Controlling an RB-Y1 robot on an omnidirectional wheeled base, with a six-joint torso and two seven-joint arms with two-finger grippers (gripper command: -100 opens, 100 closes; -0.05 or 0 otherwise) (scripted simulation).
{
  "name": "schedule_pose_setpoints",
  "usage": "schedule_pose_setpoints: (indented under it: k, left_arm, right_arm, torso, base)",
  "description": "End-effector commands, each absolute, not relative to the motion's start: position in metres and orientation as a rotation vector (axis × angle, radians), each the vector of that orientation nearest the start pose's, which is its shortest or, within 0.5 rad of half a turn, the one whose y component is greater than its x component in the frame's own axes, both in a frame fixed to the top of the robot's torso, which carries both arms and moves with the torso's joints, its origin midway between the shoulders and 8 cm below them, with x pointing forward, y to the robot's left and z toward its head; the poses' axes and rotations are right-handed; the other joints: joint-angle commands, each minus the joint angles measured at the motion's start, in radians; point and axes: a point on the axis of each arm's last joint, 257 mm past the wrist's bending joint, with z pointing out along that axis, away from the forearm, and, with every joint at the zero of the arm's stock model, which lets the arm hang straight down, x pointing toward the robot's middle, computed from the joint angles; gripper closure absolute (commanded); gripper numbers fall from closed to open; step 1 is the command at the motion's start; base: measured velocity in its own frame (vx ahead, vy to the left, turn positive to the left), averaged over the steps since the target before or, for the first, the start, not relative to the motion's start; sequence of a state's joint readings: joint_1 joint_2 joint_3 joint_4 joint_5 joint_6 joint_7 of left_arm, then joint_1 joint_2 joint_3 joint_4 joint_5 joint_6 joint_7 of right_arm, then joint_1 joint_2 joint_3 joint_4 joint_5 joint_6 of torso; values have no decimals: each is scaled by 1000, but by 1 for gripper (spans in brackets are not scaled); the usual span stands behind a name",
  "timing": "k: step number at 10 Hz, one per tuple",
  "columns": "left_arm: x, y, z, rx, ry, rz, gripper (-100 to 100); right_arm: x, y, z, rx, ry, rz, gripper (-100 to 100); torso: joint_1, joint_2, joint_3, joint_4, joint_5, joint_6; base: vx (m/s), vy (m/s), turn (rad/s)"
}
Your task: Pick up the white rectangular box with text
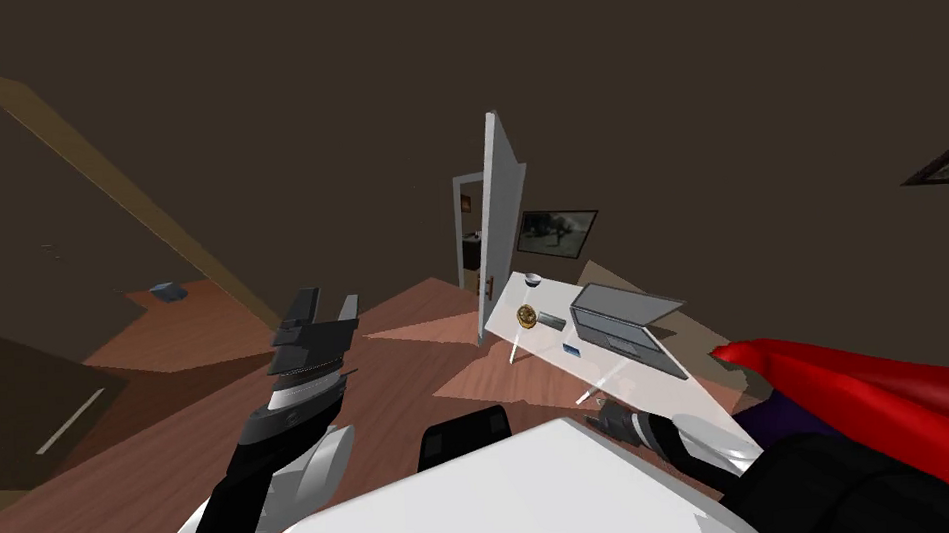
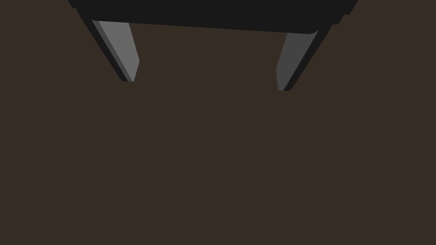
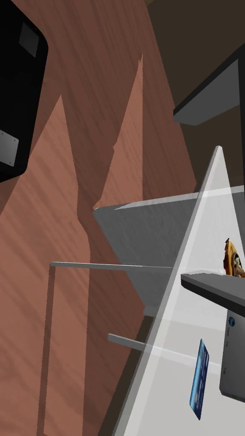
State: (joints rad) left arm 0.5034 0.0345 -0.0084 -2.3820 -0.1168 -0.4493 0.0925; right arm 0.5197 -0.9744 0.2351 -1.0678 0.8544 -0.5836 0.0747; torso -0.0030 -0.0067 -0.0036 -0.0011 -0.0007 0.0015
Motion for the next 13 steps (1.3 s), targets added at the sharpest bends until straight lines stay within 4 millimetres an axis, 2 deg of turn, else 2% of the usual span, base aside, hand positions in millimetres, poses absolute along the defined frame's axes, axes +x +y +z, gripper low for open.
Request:
schedule_pose_setpoints:
  k: [1,2,3,5,6,8,9,10,11,12,13]
  left_arm:
    - [334,256,57,-560,652,-1329,0]
    - [334,256,57,-560,652,-1329,0]
    - [334,256,57,-560,652,-1329,0]
    - [334,256,57,-560,652,-1329,0]
    - [334,256,57,-560,652,-1329,0]
    - [334,256,57,-560,652,-1329,0]
    - [334,256,57,-560,652,-1329,0]
    - [334,256,57,-560,653,-1329,0]
    - [334,256,57,-560,652,-1329,0]
    - [334,256,57,-560,652,-1329,0]
    - [334,256,57,-560,652,-1329,0]
  right_arm:
    - [105,-555,-492,-349,2696,78,-100]
    - [81,-580,-489,-379,2759,25,-100]
    - [75,-587,-489,-369,2773,8,-100]
    - [29,-633,-477,-411,2889,-89,-100]
    - [30,-635,-475,-415,2889,-93,-100]
    - [-8,-670,-459,-444,2985,-168,-100]
    - [-3,-666,-460,-456,2975,-155,-100]
    - [-9,-671,-459,-443,2986,-170,-100]
    - [-26,-684,-451,-448,3030,-198,-100]
    - [-27,-685,-451,-445,3032,-201,-100]
    - [-44,-695,-444,-444,3071,-222,-100]
  torso:
    - [0,0,0,0,0,0]
    - [1,-1,0,0,0,-2]
    - [0,-3,-2,-1,0,-1]
    - [-1,-1,-1,0,0,-1]
    - [-2,-3,-2,0,0,-1]
    - [0,-3,-2,0,0,-1]
    - [-1,-5,-3,-1,0,-2]
    - [-3,-4,-2,-1,-1,1]
    - [0,0,0,0,-1,1]
    - [1,0,0,0,0,-1]
    - [2,-1,0,0,0,1]
  base:
    - [88,-1,407]
    - [136,-15,415]
    - [94,-30,247]
    - [109,-52,365]
    - [101,-44,314]
    - [119,-50,468]
    - [108,-100,187]
    - [45,-55,-32]
    - [65,-33,253]
    - [74,-40,192]
    - [104,-49,265]
